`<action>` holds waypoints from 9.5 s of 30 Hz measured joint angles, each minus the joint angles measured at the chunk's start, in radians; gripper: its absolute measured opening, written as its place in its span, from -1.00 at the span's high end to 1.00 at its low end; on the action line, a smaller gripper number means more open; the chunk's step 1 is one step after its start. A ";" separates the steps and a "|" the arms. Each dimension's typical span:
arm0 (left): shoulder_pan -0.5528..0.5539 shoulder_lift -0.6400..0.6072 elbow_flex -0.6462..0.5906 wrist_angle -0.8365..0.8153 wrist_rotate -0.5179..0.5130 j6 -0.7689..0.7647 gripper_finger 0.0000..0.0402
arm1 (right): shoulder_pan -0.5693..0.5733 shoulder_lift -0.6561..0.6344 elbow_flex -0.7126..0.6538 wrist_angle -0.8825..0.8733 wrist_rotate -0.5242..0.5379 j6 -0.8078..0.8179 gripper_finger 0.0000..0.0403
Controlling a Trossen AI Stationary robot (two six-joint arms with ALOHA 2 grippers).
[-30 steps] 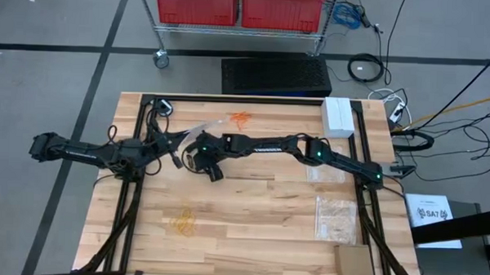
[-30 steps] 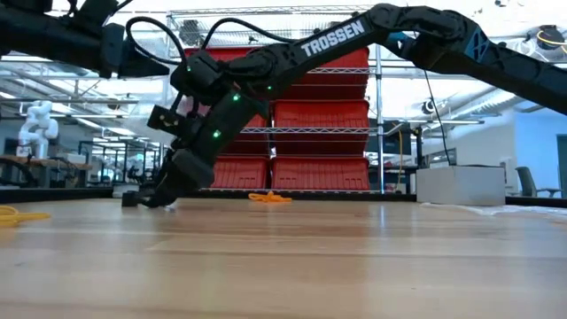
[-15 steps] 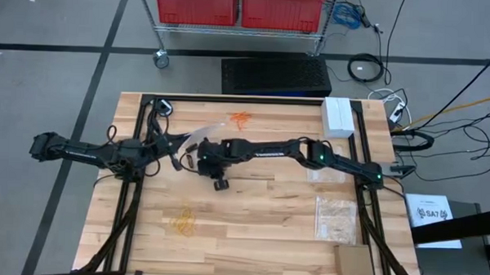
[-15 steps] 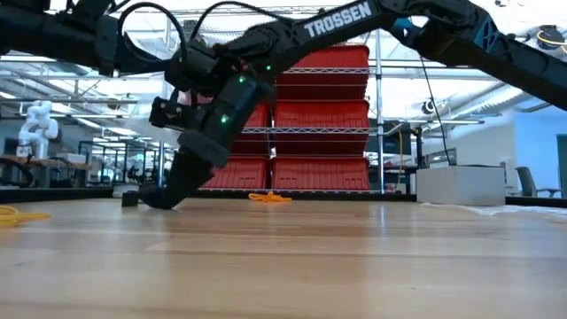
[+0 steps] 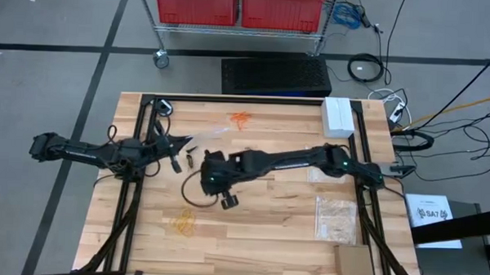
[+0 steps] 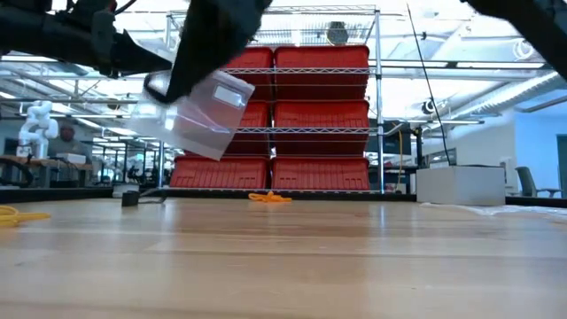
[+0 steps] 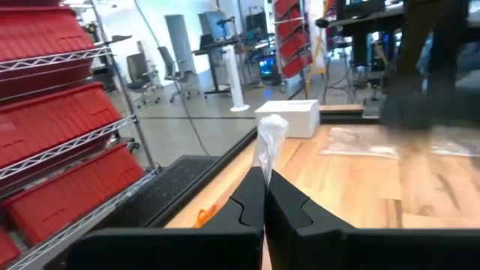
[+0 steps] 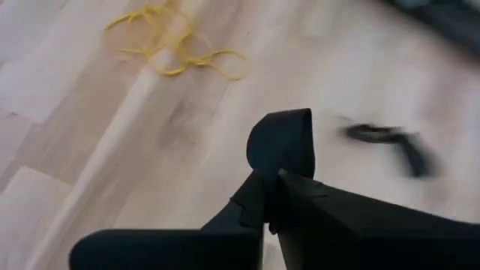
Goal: Sort rubber bands
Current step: Move the bottom black rubber band to the center of the table, then put the black rubber band on the zip bag, then put the left black rubber band on the zip bag
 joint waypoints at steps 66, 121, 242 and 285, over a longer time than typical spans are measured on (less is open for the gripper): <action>0.000 0.001 -0.001 0.000 0.093 -0.016 1.00 | -0.057 -0.333 -0.966 0.453 0.105 0.535 -0.12; 0.000 0.063 0.002 0.035 0.083 -0.017 1.00 | -0.094 -0.385 -0.418 0.140 0.466 0.212 1.00; -0.022 0.545 0.185 0.197 0.205 -0.008 1.00 | -0.109 -0.787 -1.630 1.342 0.081 0.481 0.13; -0.018 0.549 0.185 0.222 0.223 -0.015 1.00 | -0.104 -0.681 -1.511 1.481 0.081 0.348 0.98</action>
